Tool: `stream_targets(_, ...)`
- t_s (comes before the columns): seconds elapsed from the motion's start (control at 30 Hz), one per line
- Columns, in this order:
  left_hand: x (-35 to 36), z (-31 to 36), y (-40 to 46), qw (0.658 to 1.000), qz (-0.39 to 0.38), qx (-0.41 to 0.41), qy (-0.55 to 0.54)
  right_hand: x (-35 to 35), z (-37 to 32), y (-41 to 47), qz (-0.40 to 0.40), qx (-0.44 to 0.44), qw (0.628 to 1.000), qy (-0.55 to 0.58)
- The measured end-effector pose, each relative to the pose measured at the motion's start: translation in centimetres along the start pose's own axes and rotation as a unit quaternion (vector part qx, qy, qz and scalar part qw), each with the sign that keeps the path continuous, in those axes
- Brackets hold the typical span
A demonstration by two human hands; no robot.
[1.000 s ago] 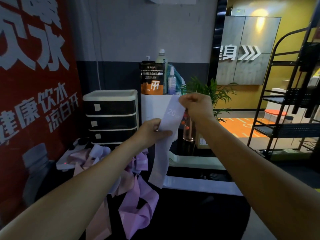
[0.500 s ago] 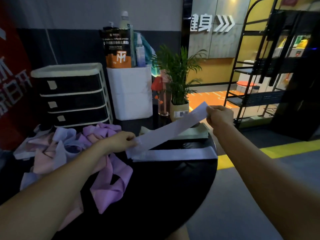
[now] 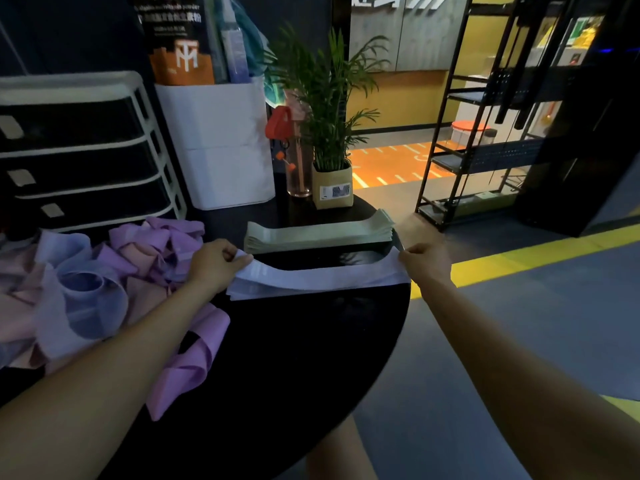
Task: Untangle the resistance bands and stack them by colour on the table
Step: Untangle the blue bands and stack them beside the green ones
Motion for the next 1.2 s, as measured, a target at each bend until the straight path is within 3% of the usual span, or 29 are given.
stream_targets(0.47, 0.9, -2.4, -0.7, 0.999, 0.014, -0.031, -0.033, 1.1, -0.3, -1.1, 0.055, -0.086, 0.984, -0.143)
stream_targets(0.57, 1.1, -2.3, -1.5, 1.000, 0.001, -0.011, -0.029, 3.2, -3.2, -2.5, 0.001, -0.209, 0.961, -0.182)
stream_targets(0.67, 1.7, -2.0, -2.9, 0.999, -0.037, 0.012, -0.020, 7.0, -5.3, -4.7, -0.113, -0.318, 0.922, -0.190)
stream_targets(0.8, 2.0, -2.3, -3.9, 0.998, -0.057, 0.031, -0.018, 10.8, -4.7, -5.8, -0.222, -0.314, 0.894, -0.230)
stream_targets(1.2, 2.5, -2.6, -4.8, 0.997, -0.056, 0.048, -0.020, 11.1, -4.5, -6.4, -0.188, -0.367, 0.882, -0.230)
Point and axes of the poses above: each hand's wrist, its own y-axis towards the middle knuckle, its own x-axis out of the palm, z = x × y, the point moved 6 cm from there along y, towards the middle knuckle, and after that the axes turned 7 degrees about -x, right-handed, at the moved point
